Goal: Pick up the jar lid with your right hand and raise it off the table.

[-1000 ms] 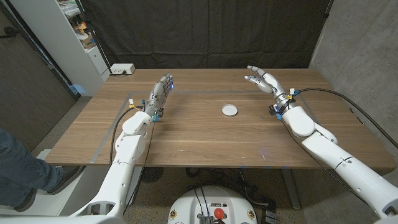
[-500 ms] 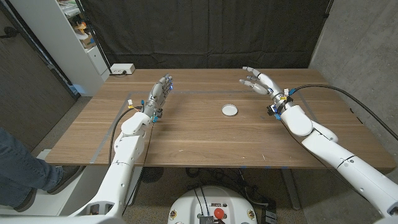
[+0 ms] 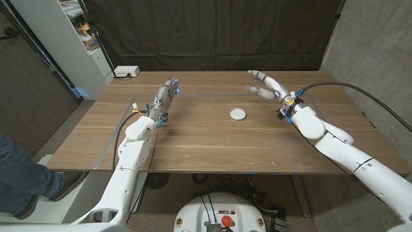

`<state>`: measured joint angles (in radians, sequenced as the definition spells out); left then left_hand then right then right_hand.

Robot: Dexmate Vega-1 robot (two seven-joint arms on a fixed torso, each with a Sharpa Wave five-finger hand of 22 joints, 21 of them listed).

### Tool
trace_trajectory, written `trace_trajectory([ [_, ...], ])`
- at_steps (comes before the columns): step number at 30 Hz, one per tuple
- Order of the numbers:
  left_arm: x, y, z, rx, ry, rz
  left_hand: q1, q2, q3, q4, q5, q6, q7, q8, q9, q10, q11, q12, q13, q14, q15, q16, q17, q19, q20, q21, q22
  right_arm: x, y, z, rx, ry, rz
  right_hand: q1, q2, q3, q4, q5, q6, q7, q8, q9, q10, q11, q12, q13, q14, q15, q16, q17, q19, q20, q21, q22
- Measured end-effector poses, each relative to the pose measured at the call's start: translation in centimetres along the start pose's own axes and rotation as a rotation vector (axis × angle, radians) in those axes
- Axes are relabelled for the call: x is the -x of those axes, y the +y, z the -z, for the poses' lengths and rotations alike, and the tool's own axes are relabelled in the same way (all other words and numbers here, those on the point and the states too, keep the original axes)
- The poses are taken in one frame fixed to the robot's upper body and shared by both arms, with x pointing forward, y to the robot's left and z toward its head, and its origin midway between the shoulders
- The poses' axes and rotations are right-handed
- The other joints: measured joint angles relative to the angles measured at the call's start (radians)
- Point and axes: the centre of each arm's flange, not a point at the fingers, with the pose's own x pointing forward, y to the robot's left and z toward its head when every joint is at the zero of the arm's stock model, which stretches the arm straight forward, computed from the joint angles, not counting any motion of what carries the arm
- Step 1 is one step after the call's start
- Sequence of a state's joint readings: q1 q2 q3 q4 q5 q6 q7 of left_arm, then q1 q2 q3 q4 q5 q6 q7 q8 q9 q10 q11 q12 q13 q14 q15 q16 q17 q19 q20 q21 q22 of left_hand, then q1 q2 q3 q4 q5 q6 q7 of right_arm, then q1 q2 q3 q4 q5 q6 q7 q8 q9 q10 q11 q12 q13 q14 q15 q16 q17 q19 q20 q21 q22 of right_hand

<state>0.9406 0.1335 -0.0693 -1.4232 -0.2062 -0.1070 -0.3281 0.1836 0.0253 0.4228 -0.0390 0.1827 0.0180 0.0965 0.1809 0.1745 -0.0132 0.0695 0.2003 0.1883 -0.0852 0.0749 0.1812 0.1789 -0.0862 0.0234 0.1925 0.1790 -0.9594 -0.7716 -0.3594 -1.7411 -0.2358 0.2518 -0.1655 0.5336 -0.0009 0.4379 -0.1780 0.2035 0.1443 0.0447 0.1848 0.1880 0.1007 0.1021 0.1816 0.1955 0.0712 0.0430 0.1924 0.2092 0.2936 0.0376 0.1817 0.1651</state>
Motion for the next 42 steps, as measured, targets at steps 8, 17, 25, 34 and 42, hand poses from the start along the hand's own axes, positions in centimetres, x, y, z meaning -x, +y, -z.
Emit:
trace_trajectory([
  [8, -0.1, -0.2, 0.1, -0.001, 0.003, 0.004, 0.000, 0.000, 0.000, 0.000, 0.000, 0.000, 0.000, 0.000, 0.000, 0.000, 0.000, 0.000, 0.000, 0.000, 0.000, 0.000, 0.000, -0.004, 0.004, 0.000, 0.000, -0.1, 0.1, -0.2, 0.053, -0.001, -0.042, 0.008, -0.008, 0.000, 0.000, 0.000, -0.009, -0.002, -0.004, 0.000, -0.003, 0.000, 0.000, 0.000, 0.000, 0.000, 0.000, 0.000, 0.000, 0.000, 0.000, 0.000],
  [17, -0.1, -0.3, 0.1, -0.006, 0.004, 0.009, 0.005, 0.005, -0.003, -0.003, 0.000, 0.000, 0.000, 0.000, 0.000, 0.000, 0.000, 0.000, 0.000, 0.000, 0.000, 0.000, 0.000, -0.004, 0.004, 0.000, 0.000, -0.2, 0.0, -0.5, 0.102, -0.005, -0.079, 0.014, -0.014, 0.003, 0.003, 0.000, -0.025, 0.004, -0.004, 0.000, -0.012, -0.002, 0.000, 0.000, 0.000, 0.000, 0.000, 0.000, -0.007, 0.007, 0.000, 0.000],
  [25, -0.1, -0.5, 0.1, -0.009, 0.006, 0.013, 0.005, 0.005, -0.003, -0.003, 0.000, 0.000, 0.000, 0.000, 0.000, 0.000, 0.000, 0.000, 0.000, 0.000, 0.000, 0.000, 0.000, -0.004, 0.004, 0.000, 0.000, -0.3, -0.2, -0.8, 0.138, -0.007, -0.102, 0.017, -0.017, 0.003, 0.003, 0.000, -0.030, 0.009, -0.004, 0.000, -0.012, -0.002, 0.000, 0.000, -0.004, 0.004, 0.000, 0.000, -0.007, 0.007, 0.000, 0.000],
  [34, 0.0, -0.7, 0.0, -0.011, 0.006, 0.015, 0.005, 0.005, -0.002, -0.002, 0.000, 0.000, 0.000, 0.000, 0.000, 0.000, 0.000, 0.000, 0.000, 0.000, 0.000, 0.000, 0.000, -0.004, 0.004, 0.000, 0.000, -0.3, -0.4, -1.2, 0.172, -0.012, -0.126, 0.017, -0.017, 0.003, 0.003, 0.004, -0.030, 0.009, -0.004, 0.000, -0.016, 0.002, 0.000, 0.000, -0.004, 0.004, 0.000, 0.000, -0.011, 0.011, 0.000, 0.000],
  [42, 0.2, -0.8, 0.1, -0.012, 0.007, 0.014, 0.005, 0.005, -0.002, -0.002, 0.000, 0.000, 0.000, 0.000, 0.000, 0.000, 0.000, 0.000, 0.000, 0.000, 0.000, 0.000, 0.000, -0.004, 0.004, 0.000, 0.000, -0.5, -0.6, -1.5, 0.206, -0.017, -0.150, 0.022, -0.022, 0.002, 0.003, 0.004, -0.044, 0.006, -0.003, 0.000, -0.025, 0.000, 0.000, 0.000, -0.007, 0.007, 0.000, 0.000, -0.011, 0.011, 0.000, 0.000],
])
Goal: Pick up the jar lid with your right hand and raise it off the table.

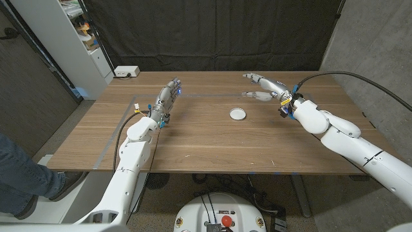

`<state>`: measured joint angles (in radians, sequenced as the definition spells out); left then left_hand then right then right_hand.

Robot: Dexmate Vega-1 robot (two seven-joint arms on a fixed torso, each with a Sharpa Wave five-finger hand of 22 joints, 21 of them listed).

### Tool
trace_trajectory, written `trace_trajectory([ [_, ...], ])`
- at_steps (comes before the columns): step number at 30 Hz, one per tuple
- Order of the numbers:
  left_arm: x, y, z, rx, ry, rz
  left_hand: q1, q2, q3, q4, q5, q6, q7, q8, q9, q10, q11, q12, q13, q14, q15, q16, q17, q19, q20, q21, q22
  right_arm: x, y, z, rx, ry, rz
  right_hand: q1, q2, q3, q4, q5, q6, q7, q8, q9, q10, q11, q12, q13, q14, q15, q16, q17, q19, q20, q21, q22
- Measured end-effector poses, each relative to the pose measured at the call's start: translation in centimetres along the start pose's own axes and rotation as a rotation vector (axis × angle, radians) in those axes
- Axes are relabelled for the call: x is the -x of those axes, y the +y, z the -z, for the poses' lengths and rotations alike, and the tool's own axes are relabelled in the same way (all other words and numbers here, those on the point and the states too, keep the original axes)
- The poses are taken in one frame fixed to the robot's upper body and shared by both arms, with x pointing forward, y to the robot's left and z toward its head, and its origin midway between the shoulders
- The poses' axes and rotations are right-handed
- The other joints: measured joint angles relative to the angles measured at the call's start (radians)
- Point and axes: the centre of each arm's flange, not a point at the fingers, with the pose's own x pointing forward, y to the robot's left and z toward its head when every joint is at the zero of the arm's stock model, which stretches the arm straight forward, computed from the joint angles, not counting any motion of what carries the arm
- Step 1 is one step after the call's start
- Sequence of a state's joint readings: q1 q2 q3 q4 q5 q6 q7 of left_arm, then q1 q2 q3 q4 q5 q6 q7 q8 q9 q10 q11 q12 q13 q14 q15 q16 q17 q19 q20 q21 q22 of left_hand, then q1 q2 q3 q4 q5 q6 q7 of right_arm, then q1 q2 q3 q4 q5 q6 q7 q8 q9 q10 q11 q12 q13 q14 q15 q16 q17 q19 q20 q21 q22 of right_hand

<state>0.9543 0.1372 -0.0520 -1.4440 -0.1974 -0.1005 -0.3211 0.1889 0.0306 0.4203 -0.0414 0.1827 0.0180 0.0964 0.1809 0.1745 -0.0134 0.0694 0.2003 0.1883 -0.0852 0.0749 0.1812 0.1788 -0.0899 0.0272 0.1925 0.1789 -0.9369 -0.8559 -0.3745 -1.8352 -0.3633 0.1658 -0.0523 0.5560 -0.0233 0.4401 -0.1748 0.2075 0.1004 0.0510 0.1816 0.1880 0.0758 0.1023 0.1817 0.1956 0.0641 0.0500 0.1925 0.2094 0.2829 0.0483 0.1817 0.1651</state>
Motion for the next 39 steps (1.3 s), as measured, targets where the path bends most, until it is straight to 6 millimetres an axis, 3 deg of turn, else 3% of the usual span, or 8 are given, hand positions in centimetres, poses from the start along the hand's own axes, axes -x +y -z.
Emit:
trace_trajectory([
  [39, 0.9, -0.2, 0.4, -0.005, 0.008, -0.003, 0.000, 0.000, -0.004, -0.004, 0.000, 0.000, 0.000, 0.000, 0.000, 0.000, 0.000, 0.000, 0.000, 0.000, 0.000, 0.000, 0.000, -0.004, 0.004, 0.000, 0.000, -1.9, -0.2, -2.1, 0.257, 0.001, -0.189, 0.004, -0.036, -0.007, 0.007, 0.004, -0.071, 0.012, -0.004, 0.000, -0.044, -0.002, 0.000, 0.000, -0.001, 0.009, 0.004, 0.002, -0.002, 0.020, 0.000, 0.000],
])
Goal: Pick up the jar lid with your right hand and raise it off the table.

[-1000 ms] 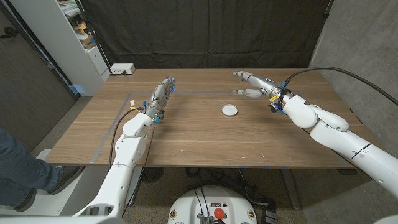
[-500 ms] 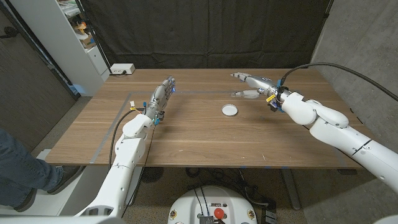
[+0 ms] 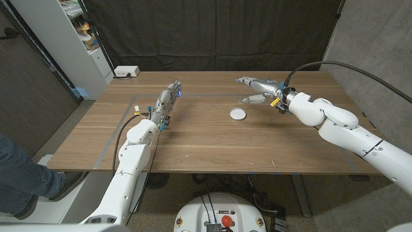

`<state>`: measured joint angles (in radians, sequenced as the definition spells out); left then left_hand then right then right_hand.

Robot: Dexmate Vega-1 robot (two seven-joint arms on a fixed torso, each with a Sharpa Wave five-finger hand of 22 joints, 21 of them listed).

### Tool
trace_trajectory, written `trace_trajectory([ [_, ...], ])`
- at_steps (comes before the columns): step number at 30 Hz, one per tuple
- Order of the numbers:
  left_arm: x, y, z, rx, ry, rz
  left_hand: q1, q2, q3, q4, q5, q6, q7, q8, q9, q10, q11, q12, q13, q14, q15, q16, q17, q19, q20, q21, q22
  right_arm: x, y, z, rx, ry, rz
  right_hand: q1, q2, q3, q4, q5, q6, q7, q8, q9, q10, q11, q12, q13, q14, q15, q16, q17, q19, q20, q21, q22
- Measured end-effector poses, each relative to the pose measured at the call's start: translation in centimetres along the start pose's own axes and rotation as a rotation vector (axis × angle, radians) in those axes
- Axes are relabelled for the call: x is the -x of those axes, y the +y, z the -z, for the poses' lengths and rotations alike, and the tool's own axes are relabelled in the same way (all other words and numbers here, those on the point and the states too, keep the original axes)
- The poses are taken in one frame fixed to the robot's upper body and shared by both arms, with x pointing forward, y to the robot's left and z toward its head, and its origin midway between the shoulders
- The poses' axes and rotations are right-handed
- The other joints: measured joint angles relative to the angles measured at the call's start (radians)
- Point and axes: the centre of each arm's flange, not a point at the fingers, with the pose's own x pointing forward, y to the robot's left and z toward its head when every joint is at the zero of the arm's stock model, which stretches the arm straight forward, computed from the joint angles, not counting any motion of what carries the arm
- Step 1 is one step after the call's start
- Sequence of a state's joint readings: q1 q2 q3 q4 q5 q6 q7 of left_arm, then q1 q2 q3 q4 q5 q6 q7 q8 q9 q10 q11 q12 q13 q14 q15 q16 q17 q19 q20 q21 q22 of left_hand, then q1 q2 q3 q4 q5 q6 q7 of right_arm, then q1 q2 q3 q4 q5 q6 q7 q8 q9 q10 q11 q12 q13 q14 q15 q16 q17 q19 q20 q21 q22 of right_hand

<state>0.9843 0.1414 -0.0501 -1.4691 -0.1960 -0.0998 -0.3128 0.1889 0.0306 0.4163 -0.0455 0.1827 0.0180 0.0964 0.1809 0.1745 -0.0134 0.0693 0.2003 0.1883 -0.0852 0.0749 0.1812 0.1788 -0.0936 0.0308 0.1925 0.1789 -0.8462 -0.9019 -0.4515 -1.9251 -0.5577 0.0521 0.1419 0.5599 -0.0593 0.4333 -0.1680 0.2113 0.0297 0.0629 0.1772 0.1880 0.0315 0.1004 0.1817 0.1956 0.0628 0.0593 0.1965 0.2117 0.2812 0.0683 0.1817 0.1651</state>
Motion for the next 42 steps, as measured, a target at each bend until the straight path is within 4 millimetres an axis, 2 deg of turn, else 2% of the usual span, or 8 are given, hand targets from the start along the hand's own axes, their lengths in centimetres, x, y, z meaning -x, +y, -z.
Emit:
trace_trajectory([
  [21, 0.3, 0.2, -0.1, -0.003, -0.001, -0.005, -0.004, 0.004, 0.000, 0.000, 0.000, 0.000, 0.000, 0.000, 0.000, 0.000, 0.000, 0.000, 0.000, 0.000, 0.000, 0.000, 0.000, -0.004, 0.004, 0.000, 0.000, -2.0, -0.4, -0.7, 0.128, 0.016, -0.111, 0.010, -0.026, -0.003, 0.003, 0.015, -0.027, 0.009, 0.001, 0.000, -0.004, 0.004, 0.000, 0.000, 0.009, 0.009, 0.008, 0.000, 0.011, 0.011, 0.008, 0.005],
  [26, 0.3, 0.2, 0.0, -0.003, 0.002, -0.006, -0.004, 0.004, -0.004, -0.004, 0.000, 0.000, 0.000, 0.000, 0.000, 0.000, 0.000, 0.000, 0.000, 0.000, 0.000, 0.000, 0.000, -0.004, 0.004, 0.000, 0.000, -2.4, -0.5, -0.7, 0.151, 0.024, -0.137, 0.009, -0.035, -0.007, 0.007, 0.015, -0.053, 0.007, 0.001, 0.000, -0.007, 0.007, 0.000, 0.000, 0.009, 0.009, 0.008, 0.000, 0.011, 0.011, 0.008, 0.005],
  [30, 0.4, 0.2, 0.0, -0.003, 0.002, -0.008, -0.004, 0.004, -0.004, -0.004, 0.000, 0.000, 0.000, 0.000, 0.000, 0.000, 0.000, 0.000, 0.000, 0.000, 0.000, 0.000, 0.000, -0.004, 0.004, 0.000, 0.000, -2.7, -0.6, -0.7, 0.166, 0.029, -0.156, 0.004, -0.041, -0.007, 0.007, 0.023, -0.072, 0.004, -0.004, 0.000, -0.016, 0.015, 0.000, 0.000, 0.009, 0.009, 0.008, 0.002, 0.011, 0.011, 0.008, 0.005],
  [42, 0.5, 0.3, 0.1, 0.000, 0.003, -0.013, -0.004, 0.004, -0.004, -0.004, 0.000, 0.000, 0.000, 0.000, 0.000, 0.000, 0.000, 0.000, 0.000, 0.000, 0.000, 0.000, 0.000, -0.003, 0.003, 0.000, 0.000, -3.5, -0.1, -0.6, 0.219, 0.065, -0.238, -0.001, -0.065, -0.022, 0.014, 0.041, -0.130, 0.023, -0.003, 0.005, -0.068, 0.032, 0.000, 0.000, 0.003, 0.025, 0.008, 0.005, 0.001, 0.034, 0.008, 0.005],
])
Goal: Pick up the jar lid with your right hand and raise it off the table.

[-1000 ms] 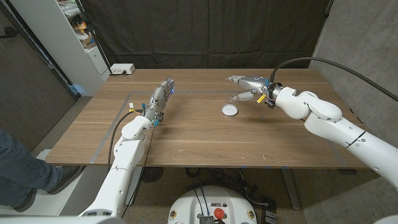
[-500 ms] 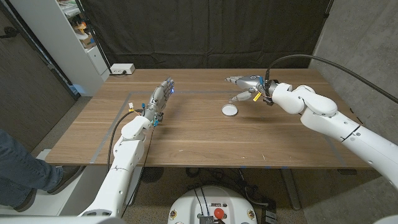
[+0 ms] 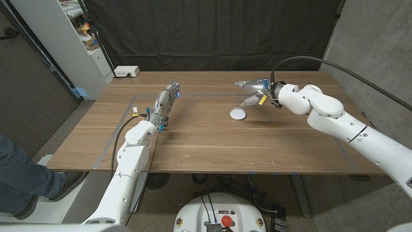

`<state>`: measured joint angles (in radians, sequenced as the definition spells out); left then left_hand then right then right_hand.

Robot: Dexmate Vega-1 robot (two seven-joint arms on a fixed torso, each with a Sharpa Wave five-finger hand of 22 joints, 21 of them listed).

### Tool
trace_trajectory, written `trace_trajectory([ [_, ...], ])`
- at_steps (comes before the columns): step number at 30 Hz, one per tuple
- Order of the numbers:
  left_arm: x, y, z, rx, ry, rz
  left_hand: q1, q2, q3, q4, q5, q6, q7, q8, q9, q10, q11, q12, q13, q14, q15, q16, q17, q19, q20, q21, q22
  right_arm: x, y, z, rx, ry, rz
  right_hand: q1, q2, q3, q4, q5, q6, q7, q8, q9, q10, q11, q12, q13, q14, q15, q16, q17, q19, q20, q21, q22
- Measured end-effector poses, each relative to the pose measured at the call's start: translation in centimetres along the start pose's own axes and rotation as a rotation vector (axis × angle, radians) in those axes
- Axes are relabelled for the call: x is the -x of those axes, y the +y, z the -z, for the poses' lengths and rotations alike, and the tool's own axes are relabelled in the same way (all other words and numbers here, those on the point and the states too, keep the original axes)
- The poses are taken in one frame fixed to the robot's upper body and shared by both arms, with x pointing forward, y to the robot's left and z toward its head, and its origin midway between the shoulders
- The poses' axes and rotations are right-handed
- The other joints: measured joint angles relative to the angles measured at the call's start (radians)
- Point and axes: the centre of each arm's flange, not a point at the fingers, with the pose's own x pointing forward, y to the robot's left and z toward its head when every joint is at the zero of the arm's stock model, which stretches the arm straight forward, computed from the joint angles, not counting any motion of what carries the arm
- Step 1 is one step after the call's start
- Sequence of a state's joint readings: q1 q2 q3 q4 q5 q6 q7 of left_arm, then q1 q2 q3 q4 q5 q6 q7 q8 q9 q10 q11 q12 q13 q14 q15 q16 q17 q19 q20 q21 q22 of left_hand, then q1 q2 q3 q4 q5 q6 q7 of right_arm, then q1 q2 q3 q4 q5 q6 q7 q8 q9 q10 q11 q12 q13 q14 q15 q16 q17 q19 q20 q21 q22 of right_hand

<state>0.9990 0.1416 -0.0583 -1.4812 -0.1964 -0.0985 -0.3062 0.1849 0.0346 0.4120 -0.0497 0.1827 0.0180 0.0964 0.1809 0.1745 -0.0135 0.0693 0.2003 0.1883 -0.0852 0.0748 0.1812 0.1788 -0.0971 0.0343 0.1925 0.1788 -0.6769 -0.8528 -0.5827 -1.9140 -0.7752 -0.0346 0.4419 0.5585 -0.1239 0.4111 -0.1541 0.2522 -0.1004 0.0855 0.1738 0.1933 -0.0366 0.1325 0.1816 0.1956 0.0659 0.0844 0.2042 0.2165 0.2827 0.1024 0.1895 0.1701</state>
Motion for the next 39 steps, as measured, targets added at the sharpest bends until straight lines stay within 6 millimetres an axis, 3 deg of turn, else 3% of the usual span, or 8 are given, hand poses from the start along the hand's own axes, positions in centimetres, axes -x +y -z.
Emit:
trace_trajectory([
  [9, 0.0, 0.0, 0.2, 0.004, -0.001, -0.002, 0.000, 0.000, 0.000, 0.000, 0.000, 0.000, 0.000, 0.000, 0.000, 0.000, 0.000, 0.000, 0.000, 0.000, 0.000, 0.000, 0.000, 0.000, 0.000, 0.000, 0.000, -0.8, -0.1, -0.4, 0.026, 0.013, -0.045, -0.009, -0.016, -0.016, 0.007, 0.022, -0.059, 0.017, 0.000, 0.000, -0.028, 0.018, -0.002, 0.000, -0.009, 0.020, 0.000, 0.005, -0.007, 0.014, 0.000, 0.000],
  [39, -0.8, 0.0, 0.9, 0.013, 0.009, 0.008, 0.000, 0.000, -0.003, -0.003, 0.000, 0.000, 0.000, 0.000, 0.000, 0.000, 0.000, 0.000, 0.000, 0.000, 0.000, 0.000, 0.000, -0.003, 0.003, 0.000, 0.000, -4.2, 1.5, -0.3, 0.107, 0.093, -0.277, -0.013, -0.034, -0.044, 0.011, 0.067, -0.069, 0.027, 0.000, 0.000, -0.046, 0.043, 0.004, 0.000, 0.000, 0.050, 0.008, 0.004, 0.008, 0.050, 0.000, 0.000],
])
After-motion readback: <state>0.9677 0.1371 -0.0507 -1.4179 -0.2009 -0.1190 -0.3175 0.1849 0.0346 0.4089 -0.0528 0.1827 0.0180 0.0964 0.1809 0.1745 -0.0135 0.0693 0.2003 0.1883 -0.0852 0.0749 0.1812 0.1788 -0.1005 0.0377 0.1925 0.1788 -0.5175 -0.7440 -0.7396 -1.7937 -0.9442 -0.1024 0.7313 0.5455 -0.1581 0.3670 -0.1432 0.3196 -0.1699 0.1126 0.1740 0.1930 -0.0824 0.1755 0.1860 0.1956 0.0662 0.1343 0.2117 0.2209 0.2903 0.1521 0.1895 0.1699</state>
